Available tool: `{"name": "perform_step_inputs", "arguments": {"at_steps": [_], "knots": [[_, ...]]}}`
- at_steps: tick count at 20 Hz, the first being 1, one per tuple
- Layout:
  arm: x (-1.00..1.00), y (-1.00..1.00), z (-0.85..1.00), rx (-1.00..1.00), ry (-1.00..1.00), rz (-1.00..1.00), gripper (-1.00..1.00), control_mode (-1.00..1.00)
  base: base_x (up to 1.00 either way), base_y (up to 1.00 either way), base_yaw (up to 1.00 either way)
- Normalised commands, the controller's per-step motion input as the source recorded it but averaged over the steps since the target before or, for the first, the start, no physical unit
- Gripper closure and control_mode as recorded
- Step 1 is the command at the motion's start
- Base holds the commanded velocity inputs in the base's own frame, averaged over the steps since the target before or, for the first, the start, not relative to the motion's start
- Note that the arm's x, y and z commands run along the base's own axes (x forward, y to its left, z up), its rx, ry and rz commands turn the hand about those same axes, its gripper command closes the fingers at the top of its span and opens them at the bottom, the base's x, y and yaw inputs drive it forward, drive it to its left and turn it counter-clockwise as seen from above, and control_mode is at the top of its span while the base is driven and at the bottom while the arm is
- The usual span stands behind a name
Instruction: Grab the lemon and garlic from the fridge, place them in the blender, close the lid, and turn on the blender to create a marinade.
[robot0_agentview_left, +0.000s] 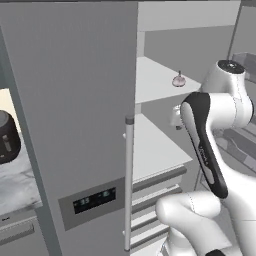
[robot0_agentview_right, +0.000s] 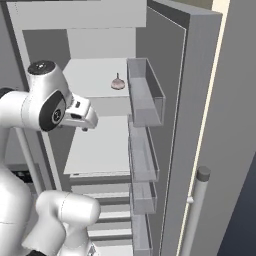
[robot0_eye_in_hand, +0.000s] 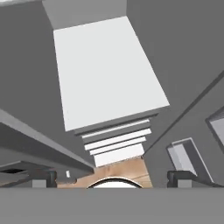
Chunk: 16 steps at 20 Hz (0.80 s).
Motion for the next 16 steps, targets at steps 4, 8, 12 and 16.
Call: {"name": "perform_step_inputs", "arguments": {"at_steps": [4, 8, 12, 16], "knots": [[0.68, -0.25, 0.73, 0.00, -0.14, -0.02, -1.00, -1.00, 0.00, 0.00, 0.00], [0.56, -0.46, 0.39, 0.00, -0.02, -0.05, -1.00, -1.00, 0.00, 0.00, 0.00], [0.41, -0.44, 0.08, 0.00, -0.03, -0.15, -1.00, -1.00, 0.00, 0.00, 0.00], [0.56, -0.15, 0.16, 0.00, -0.01, -0.15, -1.00, -1.00, 0.00, 0.00, 0.00]]}}
